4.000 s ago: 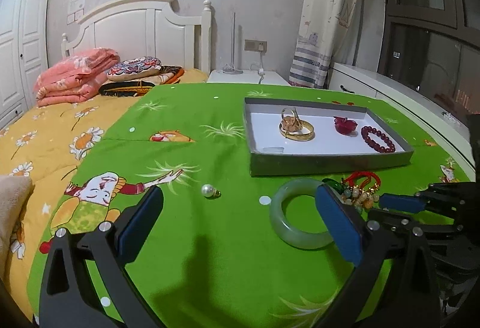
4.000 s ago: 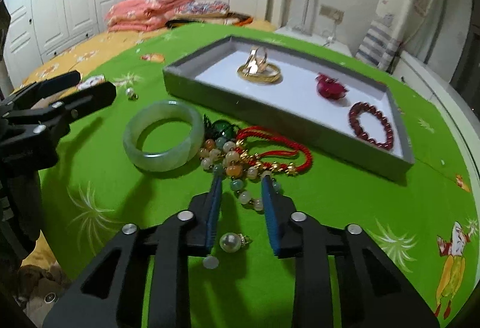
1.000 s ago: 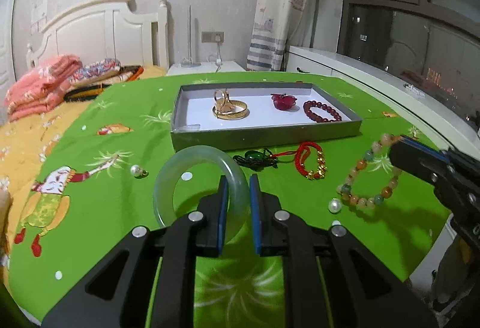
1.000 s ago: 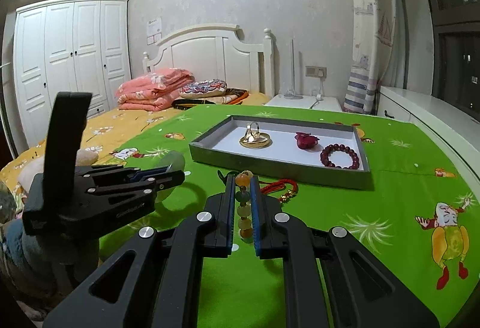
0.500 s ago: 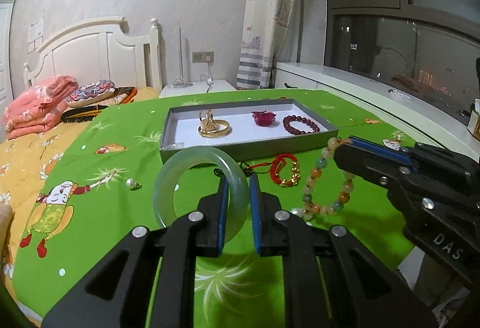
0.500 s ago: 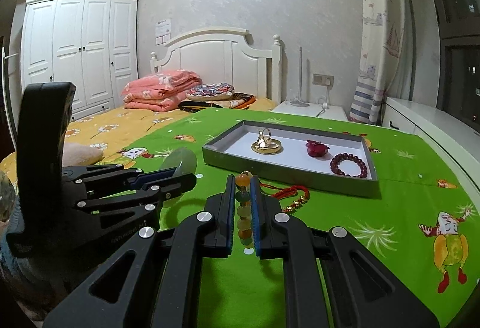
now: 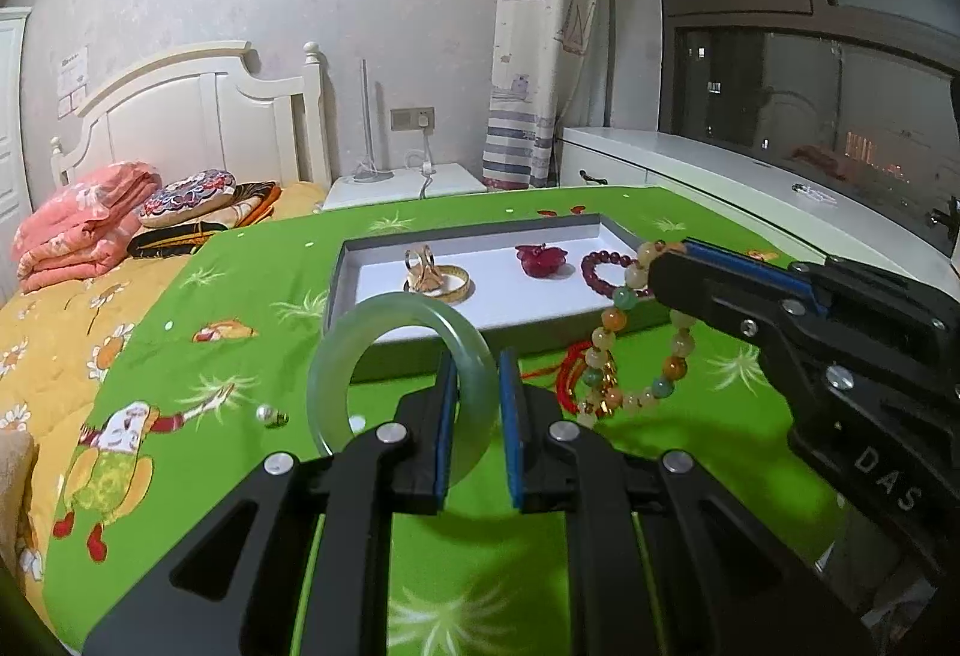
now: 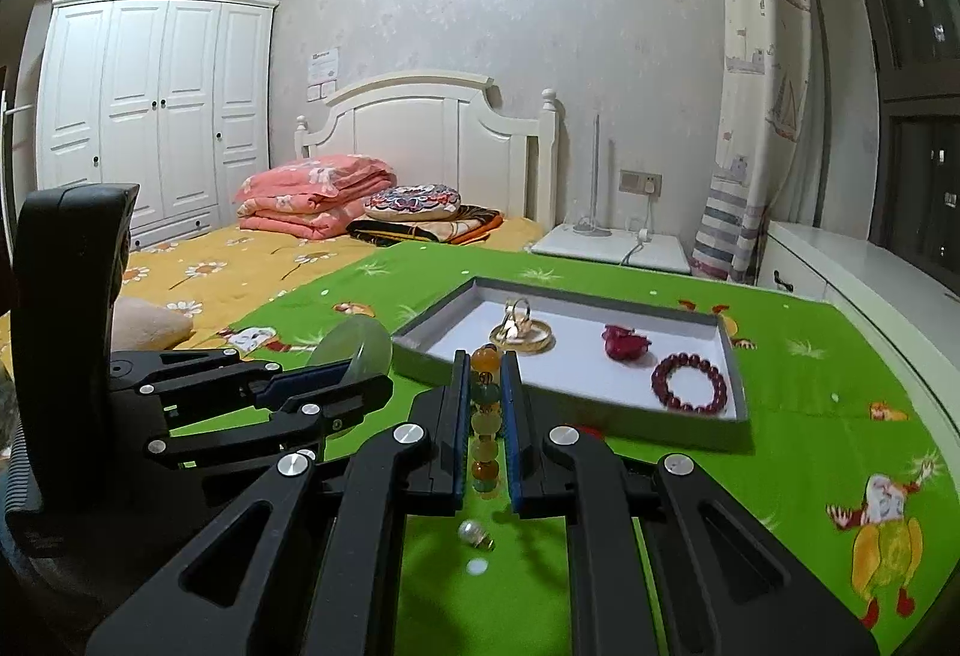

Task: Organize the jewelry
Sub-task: 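Lower the jade bangle onto the gold bangle with left gripper while right lays necklace in tray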

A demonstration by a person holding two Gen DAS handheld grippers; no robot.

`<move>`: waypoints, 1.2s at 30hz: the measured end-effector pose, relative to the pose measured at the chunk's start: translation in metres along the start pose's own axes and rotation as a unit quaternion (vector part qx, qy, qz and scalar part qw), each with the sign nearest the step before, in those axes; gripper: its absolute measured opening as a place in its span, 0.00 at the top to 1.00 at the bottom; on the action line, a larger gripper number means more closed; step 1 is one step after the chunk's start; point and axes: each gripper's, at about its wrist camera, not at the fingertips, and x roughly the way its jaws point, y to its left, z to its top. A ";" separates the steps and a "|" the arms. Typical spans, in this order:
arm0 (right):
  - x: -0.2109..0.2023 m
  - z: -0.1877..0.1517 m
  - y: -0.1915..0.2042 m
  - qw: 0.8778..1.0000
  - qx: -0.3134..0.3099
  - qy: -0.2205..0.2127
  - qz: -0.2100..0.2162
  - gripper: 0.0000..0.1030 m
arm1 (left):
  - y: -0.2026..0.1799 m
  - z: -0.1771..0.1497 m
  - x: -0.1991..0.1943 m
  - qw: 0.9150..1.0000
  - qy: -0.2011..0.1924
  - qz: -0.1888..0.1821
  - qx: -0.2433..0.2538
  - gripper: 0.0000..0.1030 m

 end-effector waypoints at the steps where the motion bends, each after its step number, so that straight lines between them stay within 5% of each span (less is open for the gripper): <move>1: 0.005 0.003 -0.003 1.000 0.001 0.000 -0.001 0.89 | 0.000 0.003 0.003 1.000 0.000 0.001 0.002 0.87; 22: 0.102 0.067 -0.060 0.998 0.009 0.006 -0.058 0.89 | 0.010 0.078 0.100 0.999 0.008 0.039 0.031 0.87; 36: 0.154 0.069 -0.074 0.996 0.015 0.055 -0.063 0.89 | 0.019 0.084 0.159 0.996 0.056 0.060 0.027 0.86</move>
